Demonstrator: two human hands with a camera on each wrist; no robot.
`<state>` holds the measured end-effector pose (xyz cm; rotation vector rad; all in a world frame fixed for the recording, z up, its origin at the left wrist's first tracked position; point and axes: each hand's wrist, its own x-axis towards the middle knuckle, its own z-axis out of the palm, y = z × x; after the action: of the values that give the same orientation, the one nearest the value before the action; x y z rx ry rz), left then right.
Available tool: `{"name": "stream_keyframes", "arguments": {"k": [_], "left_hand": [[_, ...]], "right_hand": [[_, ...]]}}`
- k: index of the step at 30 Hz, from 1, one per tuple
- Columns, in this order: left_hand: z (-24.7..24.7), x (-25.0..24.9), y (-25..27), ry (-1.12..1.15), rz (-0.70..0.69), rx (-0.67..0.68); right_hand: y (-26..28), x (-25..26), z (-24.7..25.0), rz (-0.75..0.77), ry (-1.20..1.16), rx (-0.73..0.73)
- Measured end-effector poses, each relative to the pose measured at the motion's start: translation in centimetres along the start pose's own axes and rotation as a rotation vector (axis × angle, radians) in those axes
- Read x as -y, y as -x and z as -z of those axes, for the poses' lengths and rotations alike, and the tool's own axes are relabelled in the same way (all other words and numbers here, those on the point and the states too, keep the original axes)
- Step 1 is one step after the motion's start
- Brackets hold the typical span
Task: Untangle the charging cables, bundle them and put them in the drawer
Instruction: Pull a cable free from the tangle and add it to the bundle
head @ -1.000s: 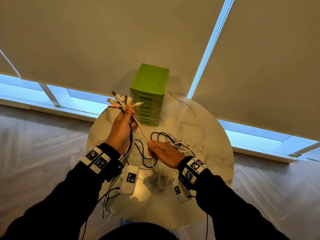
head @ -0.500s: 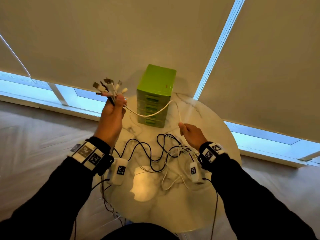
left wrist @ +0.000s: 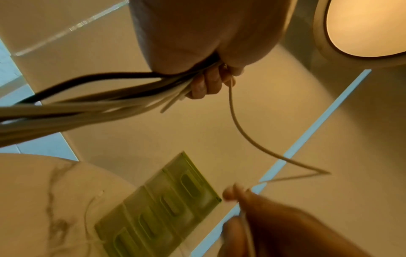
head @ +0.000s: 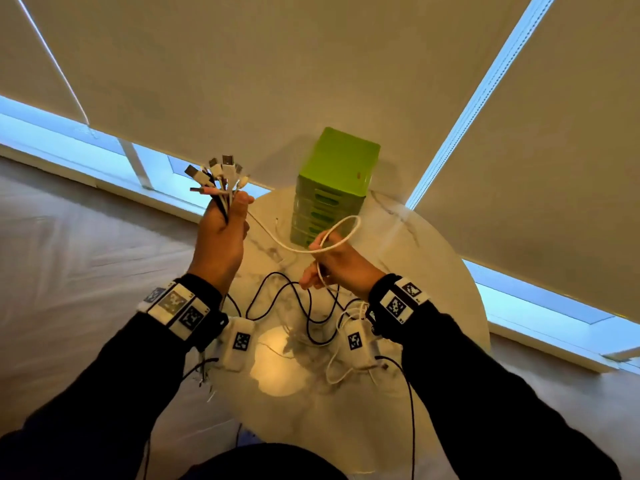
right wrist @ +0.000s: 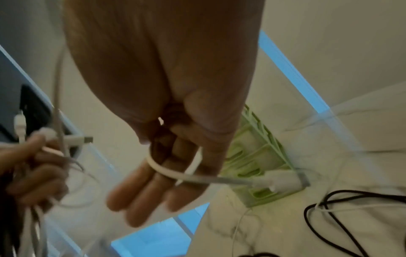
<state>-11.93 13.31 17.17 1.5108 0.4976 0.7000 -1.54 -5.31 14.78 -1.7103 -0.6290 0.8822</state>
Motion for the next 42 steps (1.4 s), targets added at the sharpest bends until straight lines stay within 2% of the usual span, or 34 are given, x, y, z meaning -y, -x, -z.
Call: {"name": "stream_keyframes", "arguments": {"k": [3, 5, 9, 11, 13, 15, 18, 20, 21, 23, 25, 26, 28, 30, 31, 33, 35, 37, 38, 40, 42], "left_hand": [[3.7, -0.7, -0.6, 0.034, 0.007, -0.114], [6.2, -1.1, -0.4, 0.058, 0.013, -0.172], [10.8, -1.5, 0.5, 0.067, 0.038, -0.274], [12.5, -1.5, 0.8, 0.068, 0.038, -0.309], [14.4, -1.1, 1.1, 0.04, 0.039, -0.359], [16.1, -0.3, 1.5, 0.0, 0.053, -0.394], [18.1, 1.5, 2.1, -0.078, 0.115, -0.418], [19.3, 2.9, 2.6, -0.131, 0.168, -0.414], [19.7, 3.5, 2.7, -0.164, 0.188, -0.413], [20.3, 4.6, 2.9, -0.219, 0.218, -0.413], [20.5, 5.3, 3.0, -0.241, 0.238, -0.393], [20.6, 5.5, 3.1, -0.252, 0.245, -0.372], [20.6, 5.8, 3.0, -0.284, 0.251, -0.321], [20.7, 5.9, 2.8, -0.335, 0.246, -0.257], [20.9, 5.9, 2.8, -0.356, 0.243, -0.233], [21.3, 5.8, 2.6, -0.355, 0.247, -0.237], [22.1, 5.7, 2.3, -0.267, 0.273, -0.289], [23.0, 5.5, 2.1, -0.082, 0.277, -0.34], [23.3, 5.3, 1.9, 0.012, 0.267, -0.365], [23.9, 5.0, 1.5, 0.119, 0.237, -0.399], [24.2, 4.6, 1.2, 0.148, 0.218, -0.398]], "right_hand": [[-3.0, -1.1, -2.6, 0.101, 0.436, 0.089], [-5.0, -0.5, -5.3, 0.119, 0.569, 0.173], [-7.3, 2.0, -11.9, 0.112, 0.479, 0.428], [-7.7, 2.0, -14.9, 0.099, 0.376, 0.486], [-8.1, 0.4, -17.8, 0.024, 0.311, 0.502], [-8.5, -2.7, -20.1, -0.101, 0.357, 0.501], [-8.9, -7.2, -21.4, -0.291, 0.686, 0.628], [-8.9, -8.3, -21.2, -0.335, 0.89, 0.73], [-9.1, -8.1, -21.0, -0.287, 0.935, 0.712], [-9.3, -6.6, -20.8, -0.095, 0.909, 0.496], [-9.6, -4.2, -21.2, 0.088, 0.7, 0.275], [-9.9, -2.8, -21.7, 0.136, 0.567, 0.256], [-10.5, -0.1, -23.1, 0.163, 0.397, 0.342], [-10.9, 1.6, -24.0, 0.205, 0.371, 0.409], [-11.0, 2.1, -24.3, 0.245, 0.381, 0.4], [-11.6, 2.2, -24.2, 0.262, 0.308, 0.284], [-12.6, 1.6, -23.5, 0.153, 0.142, 0.131], [-13.5, 0.6, -22.5, 0.015, 0.061, 0.079], [-13.7, 0.0, -22.0, -0.068, 0.088, 0.12], [-13.4, -1.3, -21.6, -0.258, 0.251, 0.31], [-12.5, -2.4, -21.6, -0.436, 0.57, 0.51]]}}
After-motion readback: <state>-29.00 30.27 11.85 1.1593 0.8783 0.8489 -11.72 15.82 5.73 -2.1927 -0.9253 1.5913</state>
